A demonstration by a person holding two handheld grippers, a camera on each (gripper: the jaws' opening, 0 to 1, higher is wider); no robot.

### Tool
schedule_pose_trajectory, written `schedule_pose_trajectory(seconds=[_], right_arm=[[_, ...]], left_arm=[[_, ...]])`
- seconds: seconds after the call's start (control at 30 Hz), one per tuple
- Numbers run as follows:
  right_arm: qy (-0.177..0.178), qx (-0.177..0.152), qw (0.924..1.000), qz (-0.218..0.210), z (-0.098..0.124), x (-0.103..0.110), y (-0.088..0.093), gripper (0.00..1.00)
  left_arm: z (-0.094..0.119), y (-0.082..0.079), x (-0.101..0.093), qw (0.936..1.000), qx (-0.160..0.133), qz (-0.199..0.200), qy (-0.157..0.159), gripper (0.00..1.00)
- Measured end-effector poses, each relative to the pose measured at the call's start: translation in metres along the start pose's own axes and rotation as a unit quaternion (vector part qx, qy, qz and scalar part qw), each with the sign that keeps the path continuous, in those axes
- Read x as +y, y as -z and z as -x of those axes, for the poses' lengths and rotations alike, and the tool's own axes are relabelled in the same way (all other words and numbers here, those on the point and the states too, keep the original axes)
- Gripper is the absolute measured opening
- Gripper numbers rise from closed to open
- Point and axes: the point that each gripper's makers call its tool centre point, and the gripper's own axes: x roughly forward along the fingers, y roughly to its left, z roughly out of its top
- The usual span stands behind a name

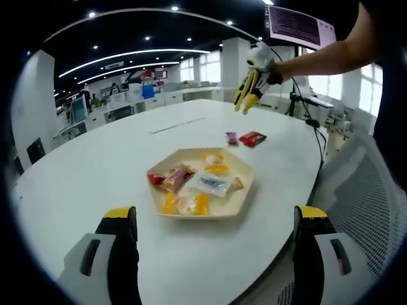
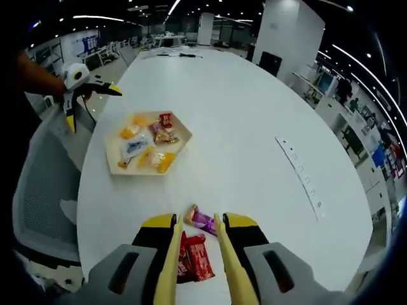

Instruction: Place the target food into the container with the food tongs after gripping and lifting it, then release it inside without dropping or visibly crushing the food.

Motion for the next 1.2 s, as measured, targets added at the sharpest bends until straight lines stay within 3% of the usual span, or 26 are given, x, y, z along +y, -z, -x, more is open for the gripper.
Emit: schedule_pose_trajectory(seconds=[0.3, 0.53, 0.8, 0.9, 1.2], right_arm=[[-0.011, 0.011, 0.9999, 0.007, -0.020, -0.007, 0.014, 0.28], [-0.022, 0.041, 0.9984, 0.032, -0.037, -0.012, 0.031, 0.28], [-0.041, 0.031, 0.9977, 0.045, -0.054, -0.016, 0.027, 0.27], [-0.046, 0.042, 0.9969, 0.048, -0.062, -0.020, 0.032, 0.28], [-0.074, 0.063, 0.9943, 0.043, -0.066, -0.014, 0.048, 0.28]], left_arm=[[-0.001, 0.003, 0.002, 1.0000, 0.007, 0.001, -0.005, 0.98], [-0.001, 0.006, 0.003, 0.9998, 0.016, 0.004, -0.008, 0.98], [-0.003, 0.010, 0.004, 0.9996, 0.025, 0.008, -0.009, 0.98], [-0.003, 0.011, 0.004, 0.9995, 0.029, 0.010, -0.009, 0.98], [-0.004, 0.013, 0.006, 0.9994, 0.031, 0.012, -0.012, 0.98]])
